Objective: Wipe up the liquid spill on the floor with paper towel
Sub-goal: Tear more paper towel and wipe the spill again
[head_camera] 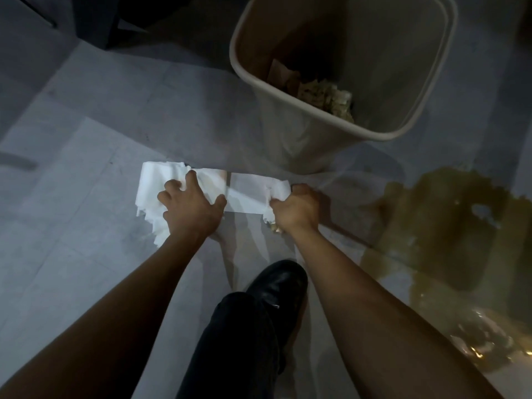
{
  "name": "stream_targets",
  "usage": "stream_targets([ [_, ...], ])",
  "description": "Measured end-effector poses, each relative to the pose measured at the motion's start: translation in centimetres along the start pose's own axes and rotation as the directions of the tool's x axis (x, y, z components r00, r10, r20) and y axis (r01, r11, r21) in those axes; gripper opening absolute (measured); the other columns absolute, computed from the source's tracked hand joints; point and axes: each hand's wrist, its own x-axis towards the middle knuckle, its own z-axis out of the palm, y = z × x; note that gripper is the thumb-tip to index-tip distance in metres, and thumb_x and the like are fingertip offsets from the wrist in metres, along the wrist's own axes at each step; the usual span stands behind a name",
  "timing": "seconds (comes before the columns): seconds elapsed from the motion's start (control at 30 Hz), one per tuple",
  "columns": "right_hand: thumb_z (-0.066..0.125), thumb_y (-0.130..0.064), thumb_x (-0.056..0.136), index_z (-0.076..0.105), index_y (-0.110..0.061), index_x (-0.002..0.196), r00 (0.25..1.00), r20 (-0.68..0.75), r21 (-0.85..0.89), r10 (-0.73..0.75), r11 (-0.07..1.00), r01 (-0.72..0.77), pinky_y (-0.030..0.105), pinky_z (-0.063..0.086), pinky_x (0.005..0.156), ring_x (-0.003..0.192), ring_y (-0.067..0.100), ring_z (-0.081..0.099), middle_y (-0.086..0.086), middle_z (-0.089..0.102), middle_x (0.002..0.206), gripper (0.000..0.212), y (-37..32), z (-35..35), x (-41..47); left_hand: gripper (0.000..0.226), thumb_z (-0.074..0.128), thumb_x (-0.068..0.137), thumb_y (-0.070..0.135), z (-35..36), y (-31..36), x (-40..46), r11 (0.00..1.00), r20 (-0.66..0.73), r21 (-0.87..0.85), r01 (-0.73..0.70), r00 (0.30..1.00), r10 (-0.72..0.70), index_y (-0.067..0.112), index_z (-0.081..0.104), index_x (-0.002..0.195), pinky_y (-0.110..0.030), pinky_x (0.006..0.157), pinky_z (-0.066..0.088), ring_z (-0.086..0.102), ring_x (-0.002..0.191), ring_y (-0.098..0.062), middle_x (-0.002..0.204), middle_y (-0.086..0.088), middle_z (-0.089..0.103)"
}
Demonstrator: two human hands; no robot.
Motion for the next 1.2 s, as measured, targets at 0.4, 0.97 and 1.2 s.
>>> stream_targets([
  [0.4,0.074,-0.022,0.085,0.06,-0.02,0.124,0.994,0.083,0.339,-0.071,0.94,0.039,0.014,0.044,0.057,0.094,0.019,0.067,-0.002,0.068,0.112,0.041,0.4,-1.8,-0.1,0.082,0.043,0.099,0.059,1.3,1.9,0.1,0.992,0.15,0.121,0.022,0.988,-0.04,0.022,0.004,0.162,-0.065,0.119,0.016,-0.006,0.152,-0.049,0.166,-0.025,-0.008],
  [0.97,0.087,-0.034,0.071,0.073,-0.015,0.089,0.986,0.011,0.638,0.164,0.758,-0.133,0.037,0.061,0.074,0.083,0.024,0.075,0.0,0.077,0.087,0.03,9.7,-7.7,0.3,0.073,0.04,0.104,0.049,1.6,2.4,-0.8,0.977,0.133,0.214,0.0,0.991,-0.03,0.023,0.003,0.162,-0.065,0.119,0.014,-0.009,0.152,-0.049,0.167,-0.022,-0.013],
  [1.2,0.07,-0.013,0.089,0.07,-0.006,0.1,0.942,0.011,0.905,0.335,0.397,-0.152,0.028,0.043,0.045,0.052,0.025,0.062,0.015,0.073,0.077,0.013,16.8,-15.3,-2.0,0.074,0.052,0.094,0.049,2.5,7.9,-7.6,0.86,0.118,0.371,-0.35,0.936,0.331,0.019,0.024,0.156,-0.058,0.109,0.028,0.019,0.144,-0.044,0.164,-0.021,0.013],
])
